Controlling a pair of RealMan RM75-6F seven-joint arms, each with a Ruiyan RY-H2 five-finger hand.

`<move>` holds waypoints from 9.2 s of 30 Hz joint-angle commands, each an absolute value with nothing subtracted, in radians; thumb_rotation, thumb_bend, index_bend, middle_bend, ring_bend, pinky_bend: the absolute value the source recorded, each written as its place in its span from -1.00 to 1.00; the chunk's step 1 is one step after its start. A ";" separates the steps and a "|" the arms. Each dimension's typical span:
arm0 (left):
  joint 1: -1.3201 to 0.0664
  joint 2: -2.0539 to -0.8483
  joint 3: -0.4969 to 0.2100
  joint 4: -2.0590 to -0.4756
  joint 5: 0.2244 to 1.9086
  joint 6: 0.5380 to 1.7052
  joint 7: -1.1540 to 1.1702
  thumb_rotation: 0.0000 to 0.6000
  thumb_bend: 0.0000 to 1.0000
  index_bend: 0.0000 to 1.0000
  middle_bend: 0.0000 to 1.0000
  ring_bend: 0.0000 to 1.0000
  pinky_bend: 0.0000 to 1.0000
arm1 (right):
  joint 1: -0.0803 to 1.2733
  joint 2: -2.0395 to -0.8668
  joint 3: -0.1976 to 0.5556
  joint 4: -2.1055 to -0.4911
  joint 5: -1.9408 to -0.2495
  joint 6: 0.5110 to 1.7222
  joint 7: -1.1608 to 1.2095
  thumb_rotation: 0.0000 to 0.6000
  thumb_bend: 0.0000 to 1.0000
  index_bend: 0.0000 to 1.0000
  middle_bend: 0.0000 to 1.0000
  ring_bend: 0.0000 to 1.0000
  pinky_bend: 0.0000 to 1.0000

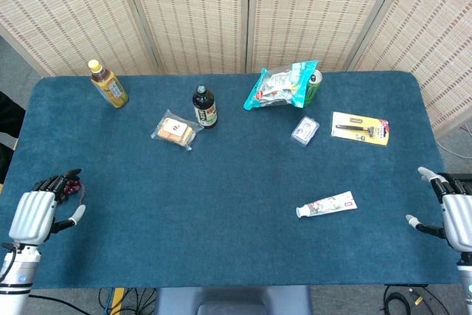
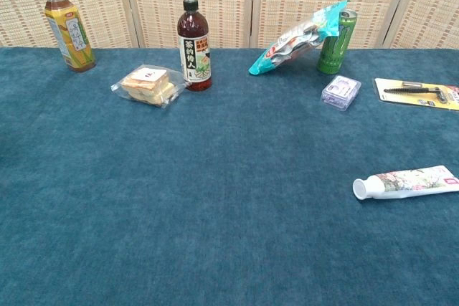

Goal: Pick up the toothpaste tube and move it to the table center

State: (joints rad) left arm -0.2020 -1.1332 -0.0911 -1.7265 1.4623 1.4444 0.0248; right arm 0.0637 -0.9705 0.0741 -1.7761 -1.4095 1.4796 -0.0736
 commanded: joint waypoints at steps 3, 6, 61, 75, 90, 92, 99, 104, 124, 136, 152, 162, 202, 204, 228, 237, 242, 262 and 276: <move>-0.203 -1.131 -0.089 -1.732 1.461 1.438 0.032 1.00 -0.46 -0.66 -0.41 -0.46 -0.45 | 0.070 -0.969 0.071 -1.774 -1.431 1.471 -0.065 1.00 -0.88 -0.63 -0.40 -0.61 -0.44; -0.201 -1.127 -0.089 -1.735 1.466 1.442 0.033 1.00 -0.46 -0.66 -0.41 -0.46 -0.45 | 0.091 -0.953 0.073 -1.781 -1.455 1.446 -0.061 1.00 -0.88 -0.63 -0.40 -0.61 -0.44; -0.157 -1.105 -0.070 -1.691 1.450 1.436 -0.060 1.00 -0.46 -0.66 -0.42 -0.47 -0.46 | 0.528 -1.328 0.010 -1.496 -1.391 0.856 -0.328 1.00 -0.37 -0.29 -0.23 -0.61 -0.44; -0.155 -1.120 -0.071 -1.661 1.446 1.430 -0.084 1.00 -0.46 -0.66 -0.42 -0.46 -0.45 | 0.524 -1.360 -0.005 -1.444 -1.376 0.875 -0.327 1.00 -0.31 -0.18 -0.15 -0.54 -0.44; -0.156 -1.132 -0.070 -1.636 1.444 1.418 -0.104 1.00 -0.46 -0.66 -0.42 -0.47 -0.46 | 0.524 -1.392 -0.010 -1.411 -1.349 0.888 -0.364 1.00 -0.16 -0.03 -0.05 -0.45 -0.39; -0.157 -1.133 -0.070 -1.634 1.445 1.416 -0.105 1.00 -0.46 -0.66 -0.42 -0.47 -0.46 | 0.522 -1.397 -0.014 -1.408 -1.350 0.892 -0.371 1.00 -0.09 0.00 -0.03 -0.43 -0.38; -0.158 -1.134 -0.070 -1.632 1.448 1.415 -0.112 1.00 -0.46 -0.66 -0.42 -0.47 -0.45 | 0.523 -1.405 -0.021 -1.409 -1.355 0.898 -0.386 1.00 0.45 0.13 0.08 -0.29 -0.27; -0.161 -1.125 -0.069 -1.637 1.455 1.408 -0.123 1.00 -0.46 -0.66 -0.42 -0.47 -0.45 | 0.530 -1.394 -0.016 -1.427 -1.356 0.894 -0.372 1.00 0.80 0.27 0.20 -0.14 -0.17; -0.392 -1.016 -0.098 -1.618 1.616 1.193 -0.253 1.00 -0.46 -0.65 -0.42 -0.44 -0.45 | 0.691 -1.104 0.106 -1.718 -1.297 0.719 -0.213 1.00 1.00 0.62 0.46 0.22 0.13; -0.590 -1.010 -0.094 -1.607 1.760 1.071 -0.359 1.00 -0.46 -0.68 -0.32 -0.35 -0.34 | 0.906 -0.984 0.167 -1.791 -1.160 0.455 -0.179 1.00 1.00 0.76 0.56 0.35 0.23; -0.785 -1.082 -0.066 -1.611 1.861 0.990 -0.429 1.00 -0.46 -0.73 -0.19 -0.24 -0.20 | 1.103 -1.048 0.122 -1.741 -0.997 0.394 -0.216 1.00 1.00 0.79 0.58 0.37 0.24; -0.881 -1.147 -0.059 -1.614 1.859 0.913 -0.360 1.00 -0.46 -0.74 -0.19 -0.25 -0.20 | 1.174 -1.097 0.077 -1.724 -0.934 0.412 -0.229 1.00 1.00 0.79 0.58 0.38 0.24; -1.027 -1.296 -0.019 -1.524 1.727 0.782 -0.150 1.00 -0.46 -0.73 -0.19 -0.25 -0.18 | 1.302 -1.215 -0.012 -1.650 -0.856 0.430 -0.202 1.00 1.00 0.83 0.61 0.41 0.24; -1.027 -1.296 -0.019 -1.524 1.724 0.781 -0.144 1.00 -0.46 -0.73 -0.19 -0.25 -0.18 | 1.303 -1.217 -0.014 -1.648 -0.858 0.432 -0.201 1.00 1.00 0.84 0.61 0.41 0.24; -1.040 -1.304 -0.004 -1.520 1.666 0.753 -0.056 1.00 -0.46 -0.67 -0.19 -0.25 -0.18 | 1.272 -1.221 -0.005 -1.636 -0.919 0.453 -0.155 1.00 1.00 0.98 0.71 0.49 0.24; -1.045 -1.311 0.001 -1.511 1.652 0.738 -0.035 1.00 -0.46 -0.67 -0.19 -0.26 -0.17 | 1.252 -1.214 -0.001 -1.637 -0.947 0.456 -0.138 1.00 1.00 1.00 0.72 0.51 0.24; -1.047 -1.313 0.001 -1.512 1.643 0.734 -0.027 1.00 -0.46 -0.67 -0.19 -0.26 -0.18 | 1.241 -1.211 0.005 -1.636 -0.964 0.456 -0.129 1.00 1.00 1.00 0.73 0.51 0.25; -1.046 -1.316 0.007 -1.510 1.637 0.745 -0.040 1.00 -0.46 -0.68 -0.19 -0.27 -0.18 | 1.206 -1.210 0.042 -1.647 -1.018 0.474 -0.093 1.00 1.00 1.00 0.73 0.51 0.25; -1.027 -1.285 0.004 -1.500 1.597 0.750 -0.028 1.00 -0.46 -0.69 -0.19 -0.28 -0.18 | 1.174 -1.196 0.054 -1.636 -1.046 0.491 -0.078 1.00 1.00 1.00 0.74 0.52 0.25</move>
